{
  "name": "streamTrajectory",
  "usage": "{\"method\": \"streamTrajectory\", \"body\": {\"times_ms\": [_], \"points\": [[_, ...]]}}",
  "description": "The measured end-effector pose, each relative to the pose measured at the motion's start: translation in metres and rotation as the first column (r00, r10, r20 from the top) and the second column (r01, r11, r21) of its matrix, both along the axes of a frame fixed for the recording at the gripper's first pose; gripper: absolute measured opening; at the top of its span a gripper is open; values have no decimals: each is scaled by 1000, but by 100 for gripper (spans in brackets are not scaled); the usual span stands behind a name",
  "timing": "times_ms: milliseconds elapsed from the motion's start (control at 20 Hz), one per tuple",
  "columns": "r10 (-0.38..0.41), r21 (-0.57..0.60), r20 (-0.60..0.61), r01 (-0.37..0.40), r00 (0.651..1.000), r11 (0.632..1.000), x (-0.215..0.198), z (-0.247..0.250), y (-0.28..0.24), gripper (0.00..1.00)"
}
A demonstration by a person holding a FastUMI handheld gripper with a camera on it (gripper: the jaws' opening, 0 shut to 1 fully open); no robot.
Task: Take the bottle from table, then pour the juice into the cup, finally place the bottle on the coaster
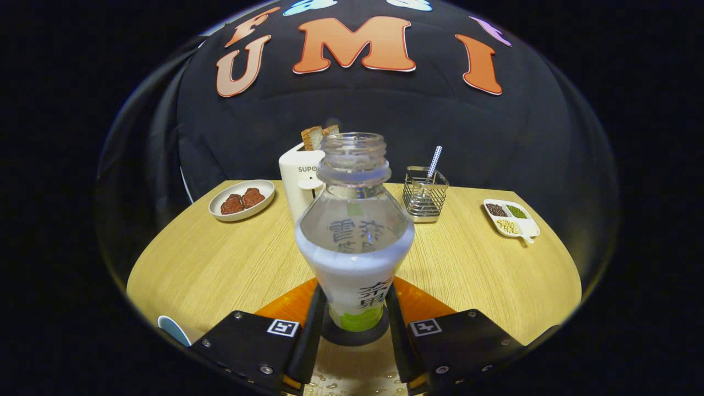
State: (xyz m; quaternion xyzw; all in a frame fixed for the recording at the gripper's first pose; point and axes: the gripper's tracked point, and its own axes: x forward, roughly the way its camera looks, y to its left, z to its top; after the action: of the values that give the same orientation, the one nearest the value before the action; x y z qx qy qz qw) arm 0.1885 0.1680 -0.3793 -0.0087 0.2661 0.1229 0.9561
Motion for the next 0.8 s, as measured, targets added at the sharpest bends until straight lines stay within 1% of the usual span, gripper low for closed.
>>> {"method": "streamTrajectory", "body": {"times_ms": [250, 500, 650, 700, 800], "points": [[-9, 8, 35, 8, 999, 1000, -1, 3, 2, 59], [-23, 18, 27, 22, 999, 1000, -2, 2, 0, 65], [-28, 20, -13, 29, 1000, 999, -8, -6, -1, 69], [-35, 20, -16, 35, 999, 999, -10, -6, -3, 71], [-45, 37, -15, 46, 999, 998, -14, -1, -4, 81]]}}
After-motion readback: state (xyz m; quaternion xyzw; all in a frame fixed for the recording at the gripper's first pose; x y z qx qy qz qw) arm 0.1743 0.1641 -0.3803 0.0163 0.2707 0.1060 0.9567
